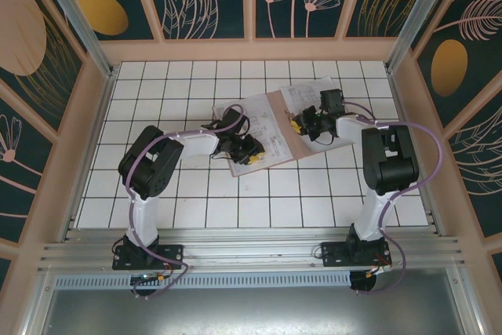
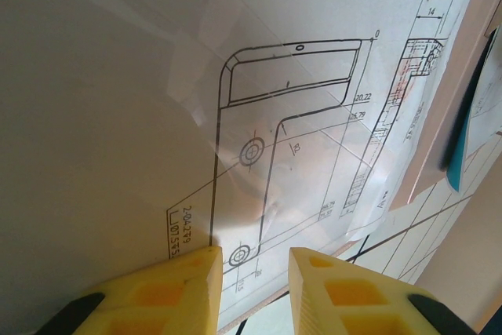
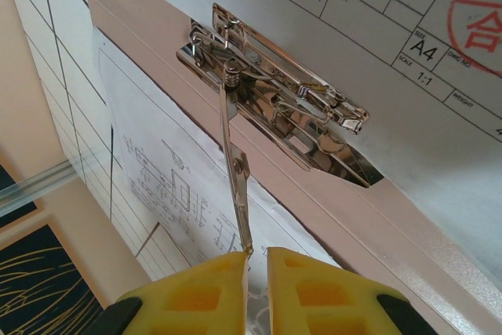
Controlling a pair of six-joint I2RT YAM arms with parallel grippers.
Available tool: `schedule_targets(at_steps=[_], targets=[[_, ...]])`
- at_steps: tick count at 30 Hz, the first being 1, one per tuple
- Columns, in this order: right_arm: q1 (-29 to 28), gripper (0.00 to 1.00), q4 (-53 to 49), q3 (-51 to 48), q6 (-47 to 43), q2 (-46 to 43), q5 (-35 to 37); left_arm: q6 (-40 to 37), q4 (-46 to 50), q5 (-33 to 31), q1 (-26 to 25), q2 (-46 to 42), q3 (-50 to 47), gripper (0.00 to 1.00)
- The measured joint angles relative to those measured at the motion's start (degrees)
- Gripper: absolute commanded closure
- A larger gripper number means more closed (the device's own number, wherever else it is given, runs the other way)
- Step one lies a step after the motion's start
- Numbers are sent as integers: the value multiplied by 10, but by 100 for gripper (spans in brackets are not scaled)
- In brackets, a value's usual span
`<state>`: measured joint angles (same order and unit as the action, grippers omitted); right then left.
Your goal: Put the files into the folder
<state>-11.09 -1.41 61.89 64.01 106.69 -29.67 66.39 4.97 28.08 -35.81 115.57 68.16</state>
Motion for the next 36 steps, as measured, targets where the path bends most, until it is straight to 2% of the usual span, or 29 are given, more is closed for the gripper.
schedule_targets(at_steps=[10, 23, 36], targets=[[1, 88, -1, 0, -22, 5, 3, -4, 0, 0, 0, 0, 0, 70], [10, 93, -27, 5, -65, 37, 68, -4, -1, 0, 0, 0, -3, 71], [-18, 84, -27, 48, -52, 5, 56, -4, -3, 0, 1, -1, -5, 71]])
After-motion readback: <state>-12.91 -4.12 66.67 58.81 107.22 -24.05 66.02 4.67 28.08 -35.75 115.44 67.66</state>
